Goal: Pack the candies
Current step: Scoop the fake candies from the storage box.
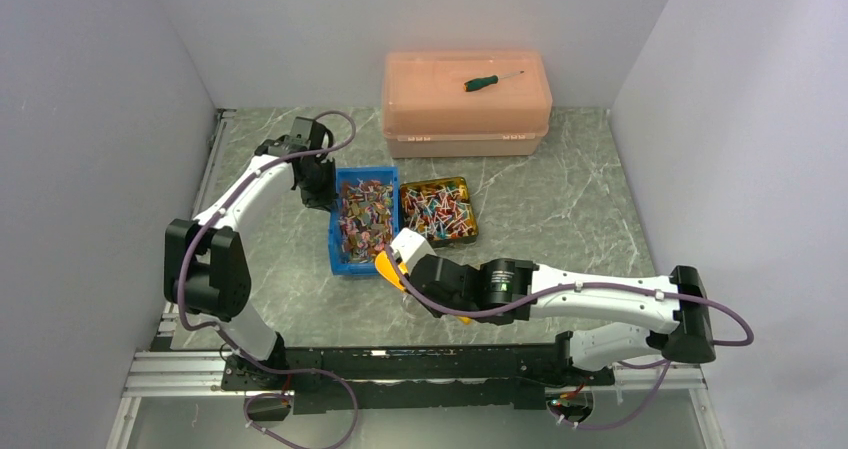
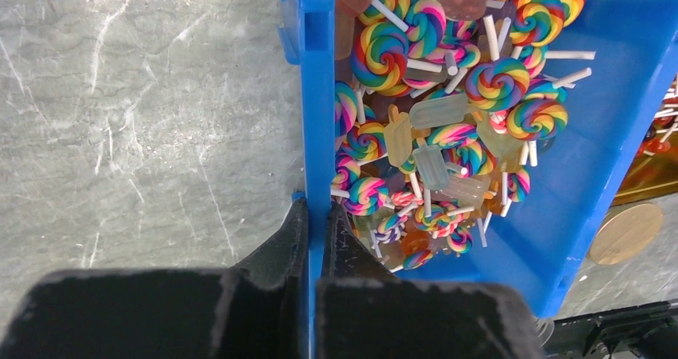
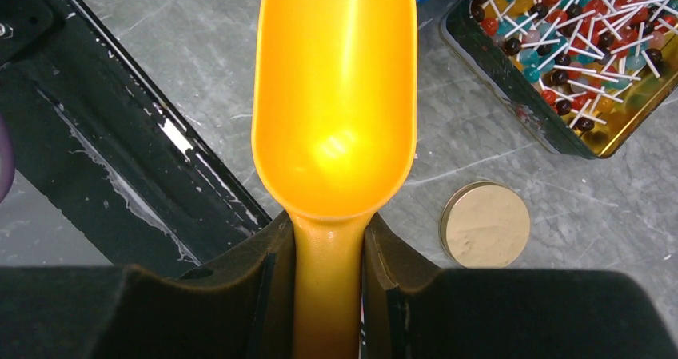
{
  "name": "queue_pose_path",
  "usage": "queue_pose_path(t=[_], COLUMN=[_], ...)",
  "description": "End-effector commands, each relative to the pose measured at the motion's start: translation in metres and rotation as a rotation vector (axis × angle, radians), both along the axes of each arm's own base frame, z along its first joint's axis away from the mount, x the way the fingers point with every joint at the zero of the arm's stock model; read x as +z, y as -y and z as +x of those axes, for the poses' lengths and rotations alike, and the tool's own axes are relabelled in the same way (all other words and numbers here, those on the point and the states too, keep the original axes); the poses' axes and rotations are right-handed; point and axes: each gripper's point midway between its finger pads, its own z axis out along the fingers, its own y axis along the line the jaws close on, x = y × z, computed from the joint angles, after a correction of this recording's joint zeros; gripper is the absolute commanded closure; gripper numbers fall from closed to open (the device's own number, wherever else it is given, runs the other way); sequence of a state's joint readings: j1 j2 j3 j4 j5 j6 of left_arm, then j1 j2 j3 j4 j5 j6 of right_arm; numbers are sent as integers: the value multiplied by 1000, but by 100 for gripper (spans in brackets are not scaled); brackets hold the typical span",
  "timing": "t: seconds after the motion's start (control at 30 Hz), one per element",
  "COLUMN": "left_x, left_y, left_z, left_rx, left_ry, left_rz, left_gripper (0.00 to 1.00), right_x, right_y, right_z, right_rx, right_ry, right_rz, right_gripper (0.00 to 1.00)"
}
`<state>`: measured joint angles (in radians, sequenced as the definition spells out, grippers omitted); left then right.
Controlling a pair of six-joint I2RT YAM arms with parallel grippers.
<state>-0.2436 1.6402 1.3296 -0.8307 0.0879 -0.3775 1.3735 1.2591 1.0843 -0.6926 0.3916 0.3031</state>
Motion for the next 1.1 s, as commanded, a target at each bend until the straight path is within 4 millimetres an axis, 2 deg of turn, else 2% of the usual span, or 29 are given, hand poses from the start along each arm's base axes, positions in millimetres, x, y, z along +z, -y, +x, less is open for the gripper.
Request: queue_pose_path(t=[0.0, 0.23, 0.47, 0.67, 0.8, 1.07], left_x=[-6, -2, 4, 8, 13, 14], left_y=[3, 10, 10, 14, 8, 5], left_z=[-27, -42, -51, -52, -51, -52], left_rx=[50, 147, 268, 342, 395, 469], left_ry=[-69, -60, -19, 10, 49, 98], left_rz=[-46, -138, -224, -302, -302, -355], left_gripper=[100, 100, 100, 100, 100, 100], right_x=[25, 23, 14, 10, 3, -13], right_y=[-13, -22, -18, -15, -15, -25], right_z=[5, 6, 13, 22, 23, 28], right_rx=[-31, -41, -81, -90, -75, -75], right_ry=[7, -31, -111, -202, -257, -331], right_rz=[65, 39, -8, -32, -92, -187], right_gripper=[100, 100, 100, 100, 100, 100])
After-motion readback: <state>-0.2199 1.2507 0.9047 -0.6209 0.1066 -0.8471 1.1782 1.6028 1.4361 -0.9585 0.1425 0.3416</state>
